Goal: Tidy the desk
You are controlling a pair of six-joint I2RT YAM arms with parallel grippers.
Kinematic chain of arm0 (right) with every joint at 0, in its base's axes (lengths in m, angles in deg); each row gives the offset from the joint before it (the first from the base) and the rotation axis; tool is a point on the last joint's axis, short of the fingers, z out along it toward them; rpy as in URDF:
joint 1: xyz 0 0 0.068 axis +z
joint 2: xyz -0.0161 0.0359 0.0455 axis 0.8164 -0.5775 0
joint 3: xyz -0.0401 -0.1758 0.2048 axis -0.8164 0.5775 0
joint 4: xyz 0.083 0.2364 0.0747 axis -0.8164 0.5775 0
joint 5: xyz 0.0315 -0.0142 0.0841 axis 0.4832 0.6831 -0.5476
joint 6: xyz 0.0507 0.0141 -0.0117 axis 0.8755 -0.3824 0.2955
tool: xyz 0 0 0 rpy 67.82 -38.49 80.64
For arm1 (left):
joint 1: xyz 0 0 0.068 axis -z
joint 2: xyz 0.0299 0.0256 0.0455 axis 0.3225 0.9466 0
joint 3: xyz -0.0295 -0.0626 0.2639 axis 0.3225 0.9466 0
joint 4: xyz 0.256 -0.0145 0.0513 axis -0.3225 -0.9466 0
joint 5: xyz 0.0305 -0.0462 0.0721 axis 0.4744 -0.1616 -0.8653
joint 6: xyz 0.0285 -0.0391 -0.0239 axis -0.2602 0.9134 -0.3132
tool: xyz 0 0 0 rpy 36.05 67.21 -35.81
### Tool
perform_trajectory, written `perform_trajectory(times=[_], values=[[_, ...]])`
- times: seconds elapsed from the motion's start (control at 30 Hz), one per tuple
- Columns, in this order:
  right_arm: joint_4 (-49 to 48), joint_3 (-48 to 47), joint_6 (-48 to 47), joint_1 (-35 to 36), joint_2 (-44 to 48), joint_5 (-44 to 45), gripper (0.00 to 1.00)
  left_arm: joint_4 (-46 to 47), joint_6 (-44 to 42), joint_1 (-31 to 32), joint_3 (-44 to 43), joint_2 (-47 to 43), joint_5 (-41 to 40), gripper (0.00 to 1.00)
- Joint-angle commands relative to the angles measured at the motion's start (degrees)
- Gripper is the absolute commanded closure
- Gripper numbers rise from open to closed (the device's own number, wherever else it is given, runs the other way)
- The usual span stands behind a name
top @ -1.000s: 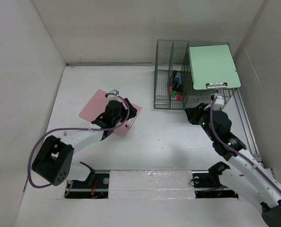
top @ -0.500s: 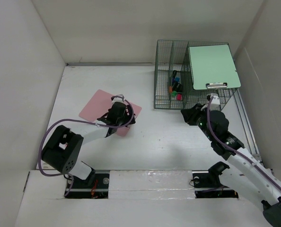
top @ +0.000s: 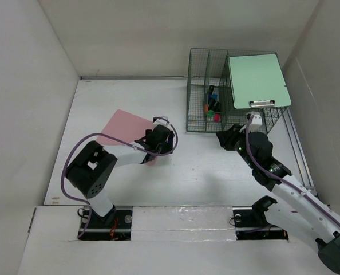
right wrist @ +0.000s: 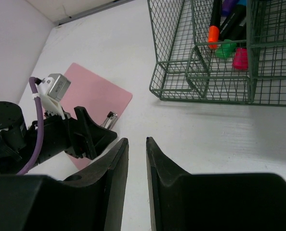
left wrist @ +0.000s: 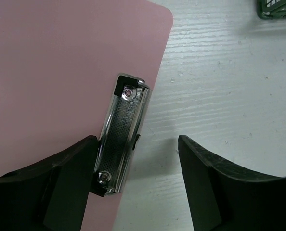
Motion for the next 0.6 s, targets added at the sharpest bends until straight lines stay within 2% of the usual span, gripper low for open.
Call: perform_trajectory(times=[0.0, 0.07, 0.1, 0.17, 0.23, 0.27, 0.33, 0.37, 0.43, 0.57], values=[[-4.3, -1.6, -0.1, 0.5, 0.1, 0.6, 0.73, -5.4, -0.6, 0.9, -0.5, 3.4, 0.2, 0.37], [-4.2, -1.7, -0.2, 0.5, 0.2, 1.2, 0.73, -6.1, -0.3, 1.8, -0.7, 4.5, -1.2, 0.45], [-4.1, -1.6, -0.2, 0.5, 0.4, 1.8, 0.73, -6.8, -0.2, 2.5, -0.8, 5.5, -1.8, 0.56], [-4.1, -1.4, 0.0, 0.5, 0.9, 2.7, 0.72, -7.3, 0.2, 3.3, -1.2, 6.4, -3.3, 0.67], [-4.3, -1.0, 0.2, 0.5, 1.1, 3.4, 0.67, -8.2, 0.3, 3.9, -2.2, 7.3, -4.1, 0.77], [-4.4, -0.9, 0.2, 0.5, 1.2, 3.7, 0.61, -8.4, 0.3, 3.9, -2.5, 7.6, -4.6, 0.82], [-4.1, -0.8, 0.3, 0.5, 1.2, 4.6, 0.57, -8.3, 0.3, 3.9, -2.8, 8.3, -4.7, 0.96], [-3.8, -0.8, 0.4, 0.5, 1.4, 4.9, 0.52, -8.3, 0.4, 3.9, -2.9, 8.5, -4.9, 1.00], [-3.6, -0.8, 0.4, 0.5, 1.6, 5.4, 0.48, -8.6, 0.4, 4.4, -3.1, 8.8, -5.1, 1.00], [-4.0, -0.4, 0.2, 0.5, 1.4, 5.5, 0.32, -8.6, 0.3, 4.9, -2.8, 6.3, -5.2, 1.00]])
